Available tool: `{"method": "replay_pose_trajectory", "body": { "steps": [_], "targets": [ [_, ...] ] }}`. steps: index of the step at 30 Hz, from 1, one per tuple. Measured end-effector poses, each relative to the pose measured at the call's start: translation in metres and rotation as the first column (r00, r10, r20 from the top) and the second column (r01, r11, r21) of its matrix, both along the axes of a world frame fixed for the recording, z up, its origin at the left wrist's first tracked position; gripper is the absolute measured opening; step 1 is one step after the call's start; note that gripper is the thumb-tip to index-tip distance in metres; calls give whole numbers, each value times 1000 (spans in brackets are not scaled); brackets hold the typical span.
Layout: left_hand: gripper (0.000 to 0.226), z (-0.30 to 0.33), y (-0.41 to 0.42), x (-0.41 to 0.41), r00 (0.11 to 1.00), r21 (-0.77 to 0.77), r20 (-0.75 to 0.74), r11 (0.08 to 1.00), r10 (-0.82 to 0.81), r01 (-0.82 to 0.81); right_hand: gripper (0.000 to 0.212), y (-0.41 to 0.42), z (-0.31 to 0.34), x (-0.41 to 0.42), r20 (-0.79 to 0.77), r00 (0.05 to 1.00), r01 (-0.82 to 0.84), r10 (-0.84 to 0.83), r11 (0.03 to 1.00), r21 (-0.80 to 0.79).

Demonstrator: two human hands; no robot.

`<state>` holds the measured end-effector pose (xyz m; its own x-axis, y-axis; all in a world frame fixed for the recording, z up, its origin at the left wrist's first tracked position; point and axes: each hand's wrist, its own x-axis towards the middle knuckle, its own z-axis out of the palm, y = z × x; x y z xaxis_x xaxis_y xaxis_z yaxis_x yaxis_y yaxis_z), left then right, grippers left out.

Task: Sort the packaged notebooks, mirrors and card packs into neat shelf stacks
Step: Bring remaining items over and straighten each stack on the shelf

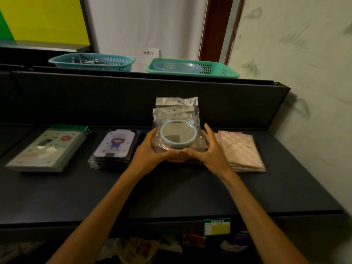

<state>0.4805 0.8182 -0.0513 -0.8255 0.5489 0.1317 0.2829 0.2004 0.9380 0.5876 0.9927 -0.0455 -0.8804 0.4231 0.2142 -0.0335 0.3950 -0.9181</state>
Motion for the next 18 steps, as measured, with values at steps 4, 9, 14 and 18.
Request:
{"method": "replay_pose_trajectory", "body": {
  "steps": [4, 9, 14, 18],
  "targets": [
    [102, 1, 2, -1, 1000, 9, -9, 1000, -18, 18, 97, -4, -5, -5, 15, 999, -37, 36, 998, 46],
    [108, 3, -1, -7, 1000, -1, 18, 1000, -16, 16, 92, -7, -9, -9, 8, 999, -31, 31, 999, 43],
    [110, 8, -2, -8, 999, -22, -19, 999, -26, 26, 102, -8, -3, -7, -29, 999, 16, -15, 999, 42],
    [96, 9, 0, -3, 998, 13, -35, 998, -61, 62, 95, -9, -4, -8, -24, 1000, 1, 1, 998, 69]
  ]
}}
